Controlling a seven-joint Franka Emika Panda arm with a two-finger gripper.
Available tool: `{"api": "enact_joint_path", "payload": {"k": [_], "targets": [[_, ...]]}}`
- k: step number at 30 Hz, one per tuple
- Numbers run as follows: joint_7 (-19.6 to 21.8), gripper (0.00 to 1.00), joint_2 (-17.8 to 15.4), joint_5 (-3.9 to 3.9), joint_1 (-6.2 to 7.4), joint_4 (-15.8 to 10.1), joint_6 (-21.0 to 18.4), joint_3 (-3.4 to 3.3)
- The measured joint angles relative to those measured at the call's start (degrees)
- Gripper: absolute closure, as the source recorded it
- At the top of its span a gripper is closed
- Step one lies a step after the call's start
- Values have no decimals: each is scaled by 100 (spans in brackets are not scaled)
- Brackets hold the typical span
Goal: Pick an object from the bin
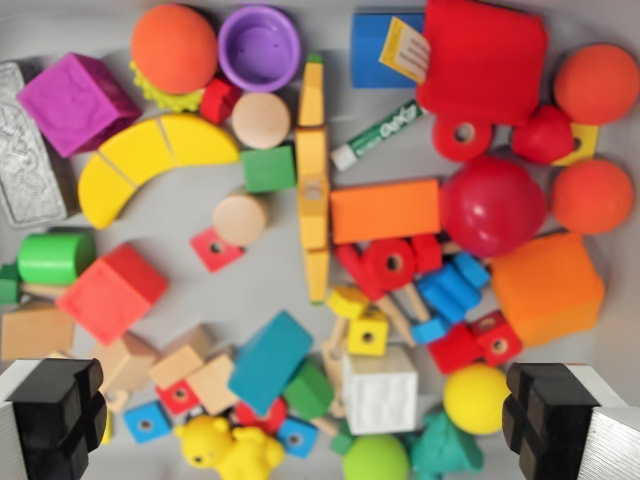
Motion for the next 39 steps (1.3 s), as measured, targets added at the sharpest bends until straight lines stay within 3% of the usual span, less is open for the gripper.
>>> {"api": "enact_joint_path", "payload": {"k": [20, 39], "targets": [[1112, 0, 281, 0, 191, -117, 354, 25], [2609, 0, 738, -2, 480, -154, 798, 25]]}}
